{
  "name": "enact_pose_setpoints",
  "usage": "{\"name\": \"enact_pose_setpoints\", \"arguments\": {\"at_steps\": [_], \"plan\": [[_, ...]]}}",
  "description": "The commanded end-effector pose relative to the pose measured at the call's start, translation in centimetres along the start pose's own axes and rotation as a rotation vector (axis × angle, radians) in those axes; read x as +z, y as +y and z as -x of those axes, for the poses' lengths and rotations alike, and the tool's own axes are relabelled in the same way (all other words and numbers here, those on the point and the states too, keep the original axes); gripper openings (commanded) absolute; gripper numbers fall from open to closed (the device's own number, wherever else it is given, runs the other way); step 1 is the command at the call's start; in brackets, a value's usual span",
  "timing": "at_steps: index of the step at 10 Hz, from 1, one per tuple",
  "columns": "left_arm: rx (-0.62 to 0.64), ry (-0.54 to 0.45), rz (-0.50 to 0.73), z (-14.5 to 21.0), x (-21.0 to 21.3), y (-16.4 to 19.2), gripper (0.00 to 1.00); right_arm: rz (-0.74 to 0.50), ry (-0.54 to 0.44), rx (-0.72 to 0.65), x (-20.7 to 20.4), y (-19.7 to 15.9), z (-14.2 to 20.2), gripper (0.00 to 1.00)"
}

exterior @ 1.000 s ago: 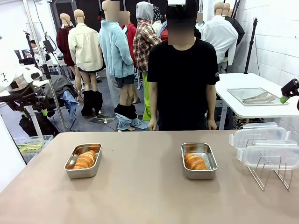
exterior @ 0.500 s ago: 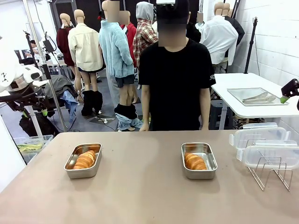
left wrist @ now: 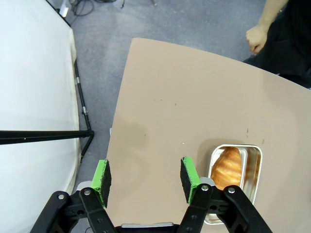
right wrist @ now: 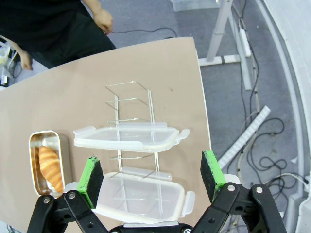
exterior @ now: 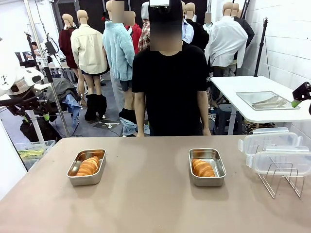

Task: Place the bread in airtight containers.
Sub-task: Pick up one Airtight Container lid and hand it to the human.

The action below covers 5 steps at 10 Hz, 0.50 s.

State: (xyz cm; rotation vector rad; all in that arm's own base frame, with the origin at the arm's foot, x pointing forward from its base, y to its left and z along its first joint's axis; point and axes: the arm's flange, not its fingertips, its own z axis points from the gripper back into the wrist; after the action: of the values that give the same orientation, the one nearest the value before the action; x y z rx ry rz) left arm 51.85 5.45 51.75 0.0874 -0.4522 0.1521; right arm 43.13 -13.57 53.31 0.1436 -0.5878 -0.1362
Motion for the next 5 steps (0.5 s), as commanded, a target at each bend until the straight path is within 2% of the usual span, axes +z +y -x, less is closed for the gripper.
{"name": "enact_pose_setpoints", "arguments": {"at_steps": [1, 5], "plan": [[0.0, -0.003, -0.001, -0.02, 0.15, -0.03, 0.75, 0.009, -0.005, -0.014, -0.09, 0.18, -0.09, 1.0], [0.0, -0.003, -0.001, -0.02, 0.15, -0.03, 0.75, 0.009, -0.005, -0.014, -0.09, 0.18, -0.09, 1.0]]}}
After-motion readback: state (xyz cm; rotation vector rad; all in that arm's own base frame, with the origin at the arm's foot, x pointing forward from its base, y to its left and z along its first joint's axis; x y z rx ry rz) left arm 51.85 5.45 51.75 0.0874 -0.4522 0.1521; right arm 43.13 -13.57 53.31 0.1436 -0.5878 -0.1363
